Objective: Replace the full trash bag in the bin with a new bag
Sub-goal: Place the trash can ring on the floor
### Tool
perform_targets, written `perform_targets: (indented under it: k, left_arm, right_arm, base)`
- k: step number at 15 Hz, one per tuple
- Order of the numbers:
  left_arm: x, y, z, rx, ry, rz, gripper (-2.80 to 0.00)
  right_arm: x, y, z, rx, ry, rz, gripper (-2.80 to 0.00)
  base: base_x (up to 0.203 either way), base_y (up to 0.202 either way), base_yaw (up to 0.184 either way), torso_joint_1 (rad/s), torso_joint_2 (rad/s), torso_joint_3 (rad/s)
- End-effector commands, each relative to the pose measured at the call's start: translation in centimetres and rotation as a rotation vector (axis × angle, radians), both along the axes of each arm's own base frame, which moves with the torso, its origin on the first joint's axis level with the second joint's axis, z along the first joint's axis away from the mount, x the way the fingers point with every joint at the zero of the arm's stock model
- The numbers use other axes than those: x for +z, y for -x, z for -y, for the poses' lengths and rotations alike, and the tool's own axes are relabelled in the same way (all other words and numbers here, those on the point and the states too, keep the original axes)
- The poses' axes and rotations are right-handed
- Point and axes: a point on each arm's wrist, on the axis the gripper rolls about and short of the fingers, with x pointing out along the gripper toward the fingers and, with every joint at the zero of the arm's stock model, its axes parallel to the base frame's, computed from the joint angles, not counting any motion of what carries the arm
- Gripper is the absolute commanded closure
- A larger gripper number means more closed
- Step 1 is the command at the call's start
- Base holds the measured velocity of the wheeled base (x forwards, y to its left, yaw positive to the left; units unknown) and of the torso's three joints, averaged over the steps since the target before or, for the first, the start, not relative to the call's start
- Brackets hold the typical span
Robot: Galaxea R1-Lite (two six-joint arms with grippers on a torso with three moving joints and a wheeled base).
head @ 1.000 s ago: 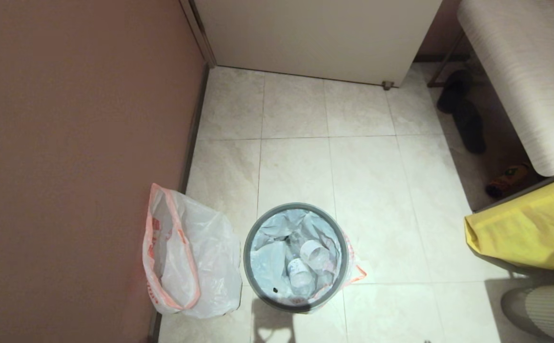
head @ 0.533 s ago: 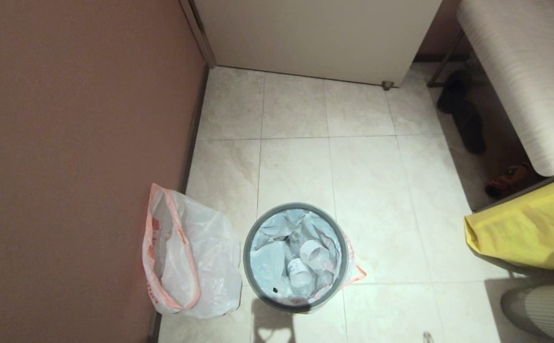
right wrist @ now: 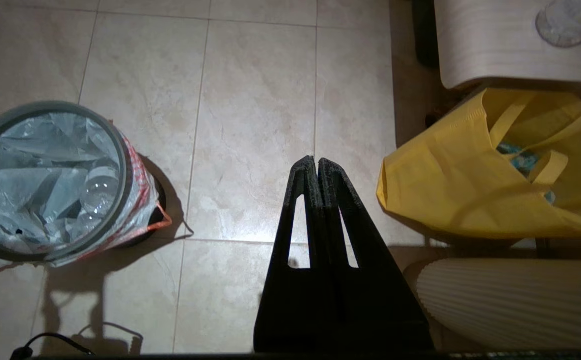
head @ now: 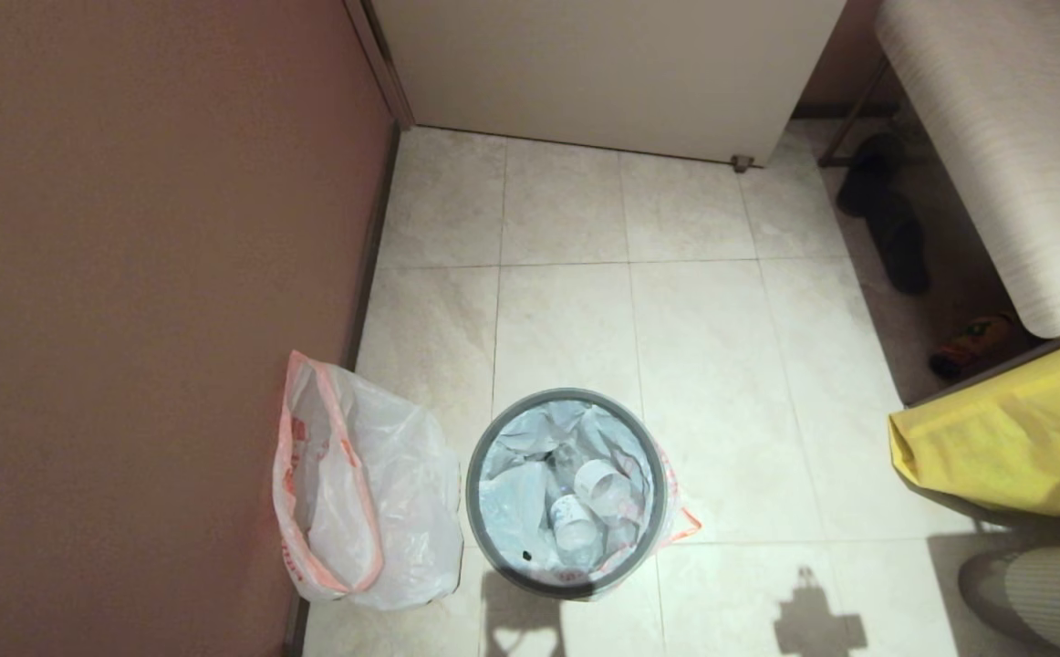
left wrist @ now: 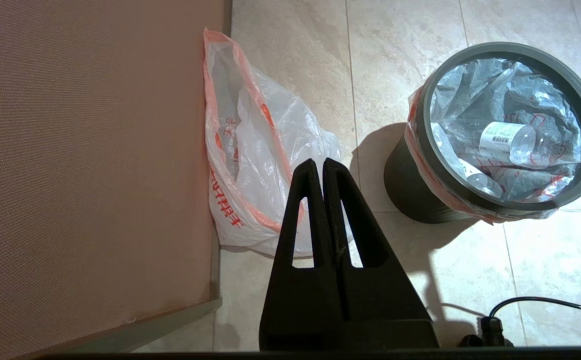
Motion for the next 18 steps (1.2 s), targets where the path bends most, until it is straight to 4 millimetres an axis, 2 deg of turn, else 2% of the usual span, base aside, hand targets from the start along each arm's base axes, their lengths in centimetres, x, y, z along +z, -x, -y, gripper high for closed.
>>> perform_targets:
  k: [1, 5, 7, 11, 14, 16, 18]
  left_arm:
    - [0.0, 0.0, 0.0, 0.001, 0.000, 0.001, 0.00]
    - [0.0, 0.0, 0.0, 0.000, 0.000, 0.001, 0.00]
    - [0.0, 0.0, 0.0, 0.000, 0.000, 0.001, 0.00]
    - [0.0, 0.0, 0.0, -0.001, 0.000, 0.001, 0.00]
    - [0.0, 0.0, 0.0, 0.001, 0.000, 0.001, 0.00]
    - [0.0, 0.0, 0.0, -0.001, 0.000, 0.001, 0.00]
    - [0.0, 0.0, 0.0, -0.001, 0.000, 0.001, 0.00]
  right_arm:
    - [2.6, -2.5, 0.0, -0.001, 0.002, -0.039, 0.00]
    - [7.5, -5.3, 0.0, -0.013, 0.004, -0.046, 0.00]
    - [8.9, -7.5, 0.0, -0.009, 0.005, -0.113, 0.00]
    - [9.7, -13.4, -0.2, -0.005, 0.005, -0.270, 0.00]
    - [9.1, -17.4, -1.1, 0.018, -0.003, -0.396, 0.00]
    - [9.0, -19.6, -1.7, 0.034, 0.003, -0.437, 0.00]
    - [8.4, -20.7, -2.3, 0.050, 0.010, -0.473, 0.00]
  base:
    - [0.000, 0.000, 0.000, 0.000, 0.00, 0.000]
    - [0.000, 0.000, 0.000, 0.000, 0.00, 0.000]
    - [0.000, 0.000, 0.000, 0.000, 0.00, 0.000]
    - [0.000, 0.000, 0.000, 0.000, 0.00, 0.000]
    - [0.000, 0.000, 0.000, 0.000, 0.00, 0.000]
    - [0.000, 0.000, 0.000, 0.000, 0.00, 0.000]
    - [0.000, 0.000, 0.000, 0.000, 0.00, 0.000]
